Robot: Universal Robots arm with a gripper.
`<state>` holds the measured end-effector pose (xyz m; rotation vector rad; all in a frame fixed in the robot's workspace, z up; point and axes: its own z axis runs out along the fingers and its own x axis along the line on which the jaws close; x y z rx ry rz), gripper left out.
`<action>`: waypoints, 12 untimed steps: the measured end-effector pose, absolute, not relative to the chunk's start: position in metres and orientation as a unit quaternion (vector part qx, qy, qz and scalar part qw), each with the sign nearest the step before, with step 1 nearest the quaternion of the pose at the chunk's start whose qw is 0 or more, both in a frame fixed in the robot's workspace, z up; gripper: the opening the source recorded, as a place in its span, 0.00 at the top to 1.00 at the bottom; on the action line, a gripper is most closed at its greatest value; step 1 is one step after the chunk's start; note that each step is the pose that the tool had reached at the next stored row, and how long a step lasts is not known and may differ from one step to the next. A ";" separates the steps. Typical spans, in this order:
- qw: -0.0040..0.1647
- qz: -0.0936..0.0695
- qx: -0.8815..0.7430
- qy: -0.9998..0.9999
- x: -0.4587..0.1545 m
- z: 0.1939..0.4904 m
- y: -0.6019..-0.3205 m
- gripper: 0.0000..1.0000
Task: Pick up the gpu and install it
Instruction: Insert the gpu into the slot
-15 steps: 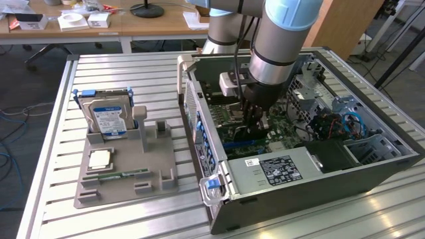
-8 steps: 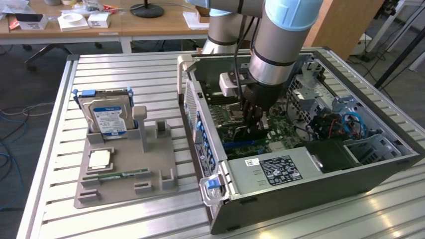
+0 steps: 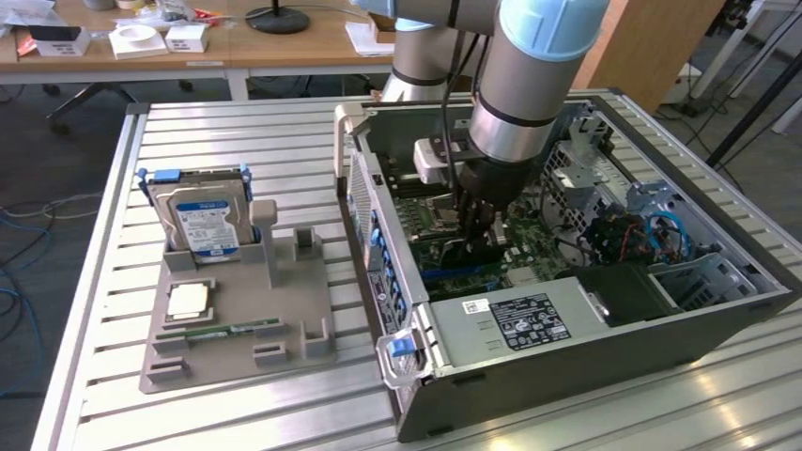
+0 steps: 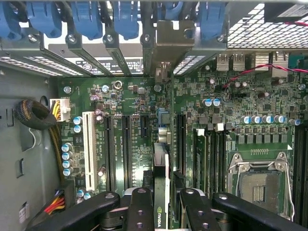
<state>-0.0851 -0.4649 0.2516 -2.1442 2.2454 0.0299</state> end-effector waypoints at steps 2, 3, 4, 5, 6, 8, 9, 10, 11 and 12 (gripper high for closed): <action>0.018 0.010 -0.690 0.723 -0.085 0.252 -0.465 0.74; 0.018 0.010 -0.690 0.723 -0.085 0.252 -0.465 0.74; 0.018 0.010 -0.690 0.723 -0.085 0.252 -0.465 0.74; 0.018 0.010 -0.690 0.723 -0.085 0.251 -0.465 0.74; 0.018 0.010 -0.690 0.723 -0.085 0.251 -0.465 0.74; 0.018 0.010 -0.690 0.723 -0.085 0.251 -0.465 0.74; 0.018 0.010 -0.690 0.723 -0.085 0.251 -0.465 0.74; 0.018 0.010 -0.691 0.723 -0.085 0.251 -0.465 0.74; 0.018 0.010 -0.692 0.722 -0.085 0.251 -0.465 0.74; 0.018 0.010 -0.692 0.721 -0.085 0.251 -0.465 0.74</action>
